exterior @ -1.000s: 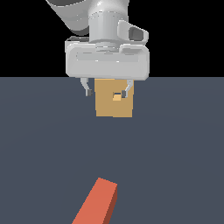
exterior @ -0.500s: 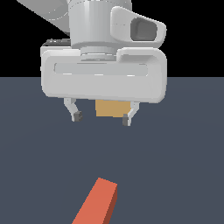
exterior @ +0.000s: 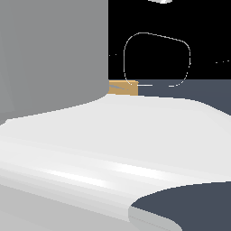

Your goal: Insert the peg into the horizontal hole in a box.

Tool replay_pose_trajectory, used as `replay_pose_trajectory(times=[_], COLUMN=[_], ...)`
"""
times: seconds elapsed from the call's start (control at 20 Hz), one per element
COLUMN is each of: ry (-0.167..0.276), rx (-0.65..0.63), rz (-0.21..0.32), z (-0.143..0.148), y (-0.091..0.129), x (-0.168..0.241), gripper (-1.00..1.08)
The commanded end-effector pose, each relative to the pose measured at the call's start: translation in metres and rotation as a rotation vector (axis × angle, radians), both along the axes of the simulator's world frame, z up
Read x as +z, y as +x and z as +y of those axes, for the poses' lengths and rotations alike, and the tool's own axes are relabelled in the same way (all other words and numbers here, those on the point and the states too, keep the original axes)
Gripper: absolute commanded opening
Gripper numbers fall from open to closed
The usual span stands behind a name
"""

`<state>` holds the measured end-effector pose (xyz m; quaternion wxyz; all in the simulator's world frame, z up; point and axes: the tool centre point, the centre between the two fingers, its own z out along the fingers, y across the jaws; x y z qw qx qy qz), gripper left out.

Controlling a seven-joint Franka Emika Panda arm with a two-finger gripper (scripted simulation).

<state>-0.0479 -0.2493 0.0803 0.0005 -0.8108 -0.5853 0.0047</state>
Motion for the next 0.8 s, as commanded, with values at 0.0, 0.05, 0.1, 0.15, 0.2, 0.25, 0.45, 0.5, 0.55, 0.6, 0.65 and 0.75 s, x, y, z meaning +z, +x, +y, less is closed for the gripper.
replay_pose_trajectory(times=[0.0, 0.05, 0.1, 0.15, 0.2, 0.25, 0.45, 0.5, 0.55, 0.6, 0.65, 0.75], ry=[0.001, 0.002, 0.002, 0.003, 0.003, 0.004, 0.003, 0.003, 0.003, 0.003, 0.003, 0.004], rx=[-0.023, -0.03, -0.036, -0.041, -0.045, -0.048, -0.049, -0.049, -0.049, -0.049, -0.049, -0.05], rz=[-0.005, -0.006, -0.007, -0.007, -0.008, -0.008, -0.007, -0.007, -0.007, -0.007, -0.007, -0.007], z=[-0.02, -0.026, -0.031, -0.035, -0.038, -0.04, -0.04, -0.04, -0.04, -0.04, -0.04, -0.04], y=[-0.005, -0.006, -0.008, -0.009, -0.01, -0.01, -0.011, -0.011, -0.011, -0.011, -0.011, -0.011], x=[-0.006, -0.008, -0.01, -0.011, -0.012, -0.013, -0.013, -0.014, -0.016, -0.018, -0.021, -0.029], gripper=[1.0, 1.0, 1.0, 1.0, 1.0, 1.0, 1.0, 1.0, 1.0, 1.0, 1.0, 1.0])
